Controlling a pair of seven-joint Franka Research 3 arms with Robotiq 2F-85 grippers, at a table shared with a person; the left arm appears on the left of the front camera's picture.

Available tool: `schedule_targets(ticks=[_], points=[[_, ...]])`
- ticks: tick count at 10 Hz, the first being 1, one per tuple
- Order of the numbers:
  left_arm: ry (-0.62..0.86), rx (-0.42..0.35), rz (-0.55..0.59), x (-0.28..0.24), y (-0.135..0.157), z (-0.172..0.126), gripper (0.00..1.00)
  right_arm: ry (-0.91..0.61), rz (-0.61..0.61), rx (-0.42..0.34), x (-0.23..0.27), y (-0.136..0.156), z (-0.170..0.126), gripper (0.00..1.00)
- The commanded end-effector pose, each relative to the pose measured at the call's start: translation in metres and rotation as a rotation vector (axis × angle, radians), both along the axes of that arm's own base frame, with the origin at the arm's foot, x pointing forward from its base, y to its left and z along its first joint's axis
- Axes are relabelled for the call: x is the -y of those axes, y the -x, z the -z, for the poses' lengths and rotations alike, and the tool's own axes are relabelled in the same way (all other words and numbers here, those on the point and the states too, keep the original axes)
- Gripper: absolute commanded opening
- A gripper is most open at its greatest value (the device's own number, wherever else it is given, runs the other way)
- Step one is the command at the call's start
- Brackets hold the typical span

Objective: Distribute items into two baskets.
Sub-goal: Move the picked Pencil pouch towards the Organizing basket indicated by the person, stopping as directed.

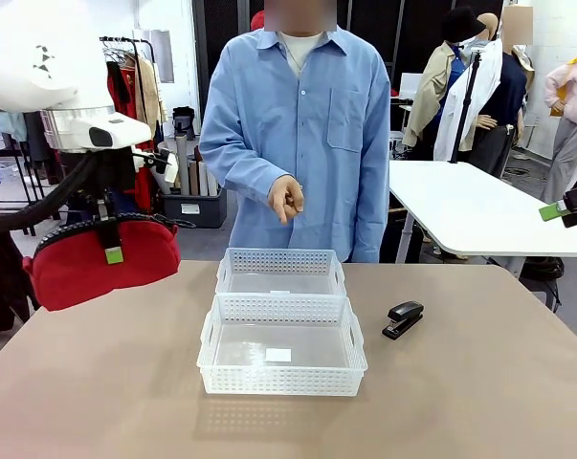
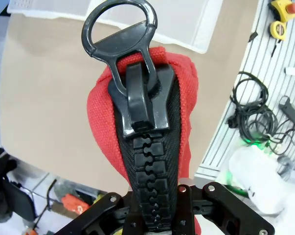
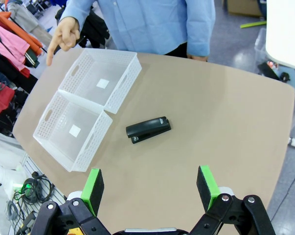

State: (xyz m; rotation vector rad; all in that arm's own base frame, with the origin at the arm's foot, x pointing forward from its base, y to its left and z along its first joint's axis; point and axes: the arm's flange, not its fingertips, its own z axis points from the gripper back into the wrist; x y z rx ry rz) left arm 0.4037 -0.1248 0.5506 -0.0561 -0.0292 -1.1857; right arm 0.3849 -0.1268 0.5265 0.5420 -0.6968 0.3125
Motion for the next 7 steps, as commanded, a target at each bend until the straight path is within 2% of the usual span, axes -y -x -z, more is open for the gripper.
schedule_targets(ticks=[1, 4, 7], points=[[0.01, 0.022, 0.137, 0.002, -0.013, 0.001, 0.0, -0.01, -0.004, 0.011, -0.001, -0.001, -0.001, 1.0], [-0.026, 0.041, 0.281, 0.028, -0.024, 0.007, 0.0, -0.01, -0.004, 0.011, -0.001, -0.001, -0.001, 1.0], [-0.041, 0.025, 0.354, 0.051, -0.027, 0.014, 0.0, -0.01, -0.004, 0.011, -0.001, -0.001, -0.001, 1.0]])
